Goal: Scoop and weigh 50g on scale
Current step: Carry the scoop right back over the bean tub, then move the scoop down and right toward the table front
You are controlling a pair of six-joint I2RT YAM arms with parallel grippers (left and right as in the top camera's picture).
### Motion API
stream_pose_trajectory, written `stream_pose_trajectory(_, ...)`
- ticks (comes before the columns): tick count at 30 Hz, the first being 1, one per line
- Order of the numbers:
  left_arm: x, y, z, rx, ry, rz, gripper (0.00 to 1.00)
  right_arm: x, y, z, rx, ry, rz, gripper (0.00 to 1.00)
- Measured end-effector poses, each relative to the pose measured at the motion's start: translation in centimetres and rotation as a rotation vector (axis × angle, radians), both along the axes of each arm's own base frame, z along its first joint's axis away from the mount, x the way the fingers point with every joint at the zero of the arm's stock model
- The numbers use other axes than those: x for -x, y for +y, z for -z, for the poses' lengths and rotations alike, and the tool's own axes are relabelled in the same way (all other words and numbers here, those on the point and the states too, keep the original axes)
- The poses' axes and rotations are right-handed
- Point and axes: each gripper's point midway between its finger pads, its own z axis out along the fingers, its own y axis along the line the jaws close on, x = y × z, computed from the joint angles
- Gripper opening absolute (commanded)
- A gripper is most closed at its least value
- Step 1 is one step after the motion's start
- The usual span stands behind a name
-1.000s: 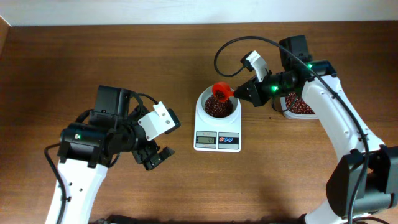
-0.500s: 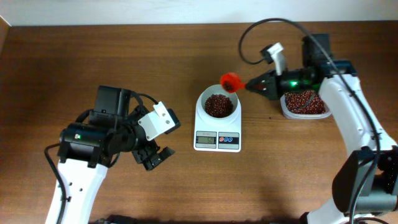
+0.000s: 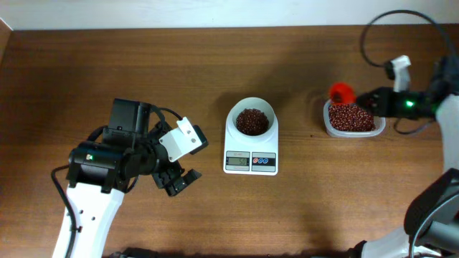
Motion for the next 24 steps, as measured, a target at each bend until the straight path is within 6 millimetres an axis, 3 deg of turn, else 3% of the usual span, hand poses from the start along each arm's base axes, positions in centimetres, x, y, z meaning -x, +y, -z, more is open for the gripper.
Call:
stream_pose_trajectory(4,0.0,0.0,0.0,0.0,0.0,0.0,0.99,1.4,-4.6,1.7,0.133,0.083,0.107,0.04)
stream_pose_trajectory(8,0.0,0.0,0.0,0.0,0.0,0.0,0.99,2.3,-6.3,1.4,0.306,0.109,0.135,0.04)
stream_pose_trajectory(13,0.0,0.0,0.0,0.0,0.001,0.0,0.99,2.7,-5.3,-0.1,0.536,0.107,0.094,0.04)
stream_pose_trajectory(18,0.0,0.0,0.0,0.0,0.0,0.0,0.99,2.7,-3.6,0.3,0.753,0.146,0.016,0.04)
stream_pose_trajectory(24,0.0,0.0,0.0,0.0,0.001,0.0,0.99,2.7,-3.5,0.1,0.931,0.165,-0.01,0.04)
